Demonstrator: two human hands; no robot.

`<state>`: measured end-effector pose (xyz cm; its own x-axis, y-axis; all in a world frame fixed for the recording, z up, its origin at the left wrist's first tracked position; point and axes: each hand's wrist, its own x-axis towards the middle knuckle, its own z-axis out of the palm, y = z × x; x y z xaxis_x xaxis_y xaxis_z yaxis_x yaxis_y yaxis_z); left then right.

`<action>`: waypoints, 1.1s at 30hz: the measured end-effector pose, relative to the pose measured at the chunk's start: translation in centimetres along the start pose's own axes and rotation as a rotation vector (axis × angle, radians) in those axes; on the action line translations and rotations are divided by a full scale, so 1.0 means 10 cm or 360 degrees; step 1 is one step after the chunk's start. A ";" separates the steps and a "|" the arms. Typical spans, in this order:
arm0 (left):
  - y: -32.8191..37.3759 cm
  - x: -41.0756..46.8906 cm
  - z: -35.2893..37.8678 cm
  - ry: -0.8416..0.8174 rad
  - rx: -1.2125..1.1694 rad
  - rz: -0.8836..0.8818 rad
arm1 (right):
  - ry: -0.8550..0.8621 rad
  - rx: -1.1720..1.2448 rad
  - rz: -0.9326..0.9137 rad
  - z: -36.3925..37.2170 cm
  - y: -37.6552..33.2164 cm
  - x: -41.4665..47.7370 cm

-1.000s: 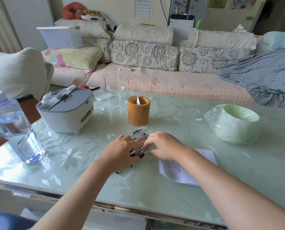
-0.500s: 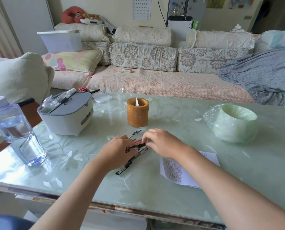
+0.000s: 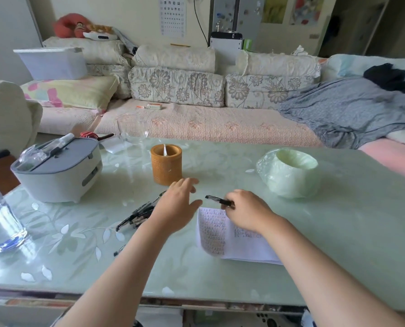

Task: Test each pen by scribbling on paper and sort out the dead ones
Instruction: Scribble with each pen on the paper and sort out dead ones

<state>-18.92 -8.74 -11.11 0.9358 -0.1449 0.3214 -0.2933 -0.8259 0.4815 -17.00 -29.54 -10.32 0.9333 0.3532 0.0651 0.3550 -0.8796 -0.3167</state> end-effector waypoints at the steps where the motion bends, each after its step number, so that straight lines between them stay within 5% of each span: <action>1: 0.04 0.01 0.06 -0.0059 0.0049 0.0051 | -0.0013 0.0001 0.0042 0.01 0.11 -0.05; 10: 0.15 -0.03 0.34 -0.0719 0.0463 0.0138 | -0.0145 -0.0025 0.0024 0.19 0.42 -0.17; 18: -0.05 -0.07 0.30 -0.0888 0.0613 -0.0059 | -0.0170 0.0016 -0.0112 0.30 0.27 0.01; 24: 0.04 0.01 0.28 -0.0872 0.0606 -0.0075 | -0.0051 -0.0013 -0.0137 0.17 0.33 0.04; 33: 0.37 0.13 0.34 -0.0325 0.0105 0.0082 | 0.0083 0.0048 -0.0232 0.07 0.50 -0.04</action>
<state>-18.12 -13.79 -11.68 0.9420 -0.2898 0.1693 -0.3348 -0.8473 0.4124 -15.65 -33.84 -12.54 0.8738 0.4587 0.1615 0.4859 -0.8099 -0.3286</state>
